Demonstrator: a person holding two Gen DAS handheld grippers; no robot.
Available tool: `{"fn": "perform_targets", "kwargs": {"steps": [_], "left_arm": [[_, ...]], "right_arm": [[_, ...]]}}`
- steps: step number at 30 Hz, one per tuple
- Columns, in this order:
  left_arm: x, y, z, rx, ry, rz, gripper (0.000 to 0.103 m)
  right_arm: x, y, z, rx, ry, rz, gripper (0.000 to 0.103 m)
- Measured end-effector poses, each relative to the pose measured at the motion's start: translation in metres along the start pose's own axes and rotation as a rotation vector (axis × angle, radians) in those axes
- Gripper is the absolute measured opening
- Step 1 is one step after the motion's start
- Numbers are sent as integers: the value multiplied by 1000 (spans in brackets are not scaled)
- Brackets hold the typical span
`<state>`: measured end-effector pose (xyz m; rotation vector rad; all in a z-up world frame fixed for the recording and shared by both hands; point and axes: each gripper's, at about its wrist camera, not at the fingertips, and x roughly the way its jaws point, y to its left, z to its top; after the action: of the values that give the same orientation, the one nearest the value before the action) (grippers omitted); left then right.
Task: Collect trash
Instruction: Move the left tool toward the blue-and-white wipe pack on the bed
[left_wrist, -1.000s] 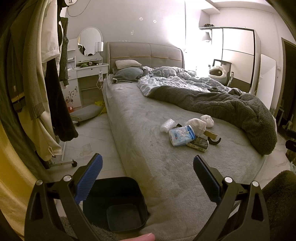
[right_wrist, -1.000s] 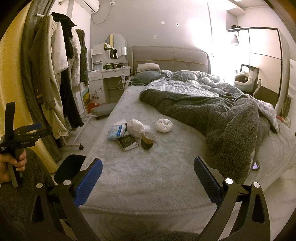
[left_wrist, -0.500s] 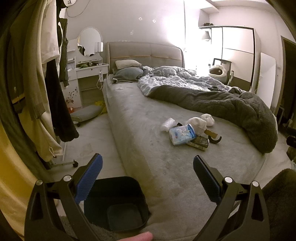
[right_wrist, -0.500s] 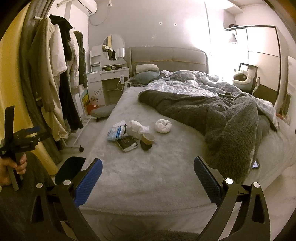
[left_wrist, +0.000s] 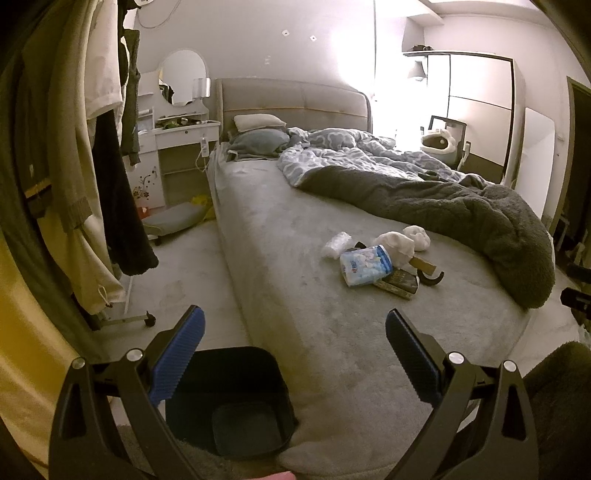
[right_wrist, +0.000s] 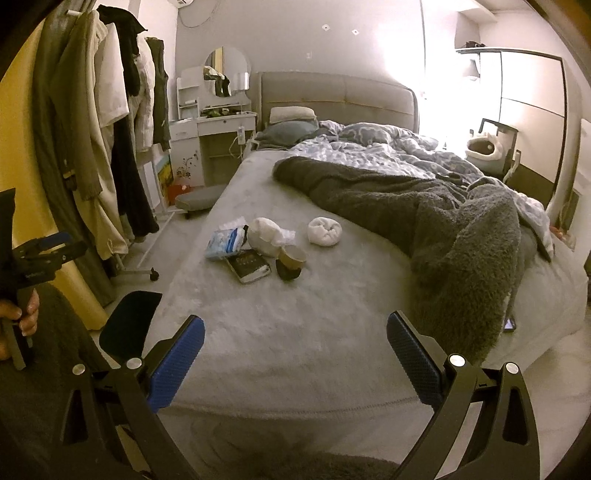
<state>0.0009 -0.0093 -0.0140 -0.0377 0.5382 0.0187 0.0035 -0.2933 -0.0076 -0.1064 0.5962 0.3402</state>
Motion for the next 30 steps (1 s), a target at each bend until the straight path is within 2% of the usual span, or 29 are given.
{"fn": "perform_targets", "kwargs": {"steps": [8,13,16,21,25,30], "left_arm": [[-1,-6,4,29,6,49,100],[2,-3,8,22,28,77,100],[6,-3,9,37,50,97,100],[7,-4,14,68,31,74,100],[10,-2,23,36,19,48,100],[29,-2,35,4,21,3,99]], "right_arm": [[6,-6,4,19,34,-30,100],[8,-1,12,13,24,-52,100],[10,-1,17,32,-10,-22,100],[29,-3,24,54,-12,4,100],[44,-9,30,68,-9,28,100],[74,-16,38,50,41,39,100]]}}
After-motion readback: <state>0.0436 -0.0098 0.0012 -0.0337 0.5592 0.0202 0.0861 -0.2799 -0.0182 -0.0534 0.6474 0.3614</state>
